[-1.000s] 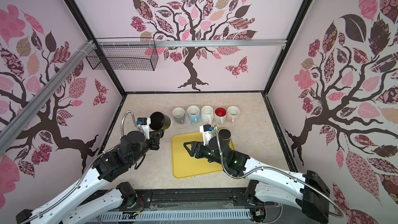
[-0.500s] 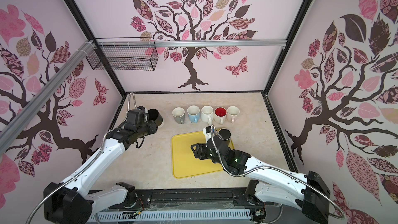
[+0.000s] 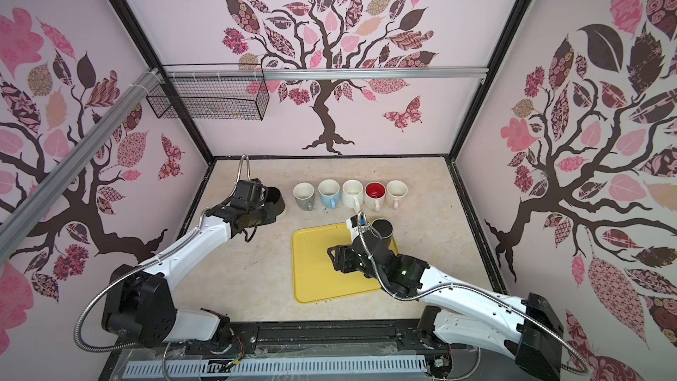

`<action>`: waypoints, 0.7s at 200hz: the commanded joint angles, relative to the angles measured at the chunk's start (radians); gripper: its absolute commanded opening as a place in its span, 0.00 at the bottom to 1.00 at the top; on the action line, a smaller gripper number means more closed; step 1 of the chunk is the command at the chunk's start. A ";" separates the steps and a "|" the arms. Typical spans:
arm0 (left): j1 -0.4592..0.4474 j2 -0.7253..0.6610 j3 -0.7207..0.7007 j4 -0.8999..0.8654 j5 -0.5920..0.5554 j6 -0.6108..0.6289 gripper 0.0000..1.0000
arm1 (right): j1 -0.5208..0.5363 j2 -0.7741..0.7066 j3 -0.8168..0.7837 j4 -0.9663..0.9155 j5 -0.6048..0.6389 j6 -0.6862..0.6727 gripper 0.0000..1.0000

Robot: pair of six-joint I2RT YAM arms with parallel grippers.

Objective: Turn the mug right side up
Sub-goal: Place the mug at the top-center of the table.

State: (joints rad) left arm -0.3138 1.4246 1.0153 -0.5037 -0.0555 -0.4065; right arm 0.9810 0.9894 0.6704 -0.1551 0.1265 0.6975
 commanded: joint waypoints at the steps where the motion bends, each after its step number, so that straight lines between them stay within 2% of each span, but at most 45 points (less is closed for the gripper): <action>1: 0.001 0.010 0.094 0.103 -0.031 0.034 0.00 | -0.005 -0.023 0.051 -0.027 0.028 -0.018 0.68; 140: -0.011 0.147 0.118 0.160 -0.034 0.058 0.00 | -0.007 -0.045 0.033 -0.049 0.049 0.000 0.68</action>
State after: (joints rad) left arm -0.3157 1.5665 1.0470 -0.4358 -0.0700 -0.3679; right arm 0.9791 0.9581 0.6704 -0.1940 0.1566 0.6971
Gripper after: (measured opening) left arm 0.165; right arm 0.684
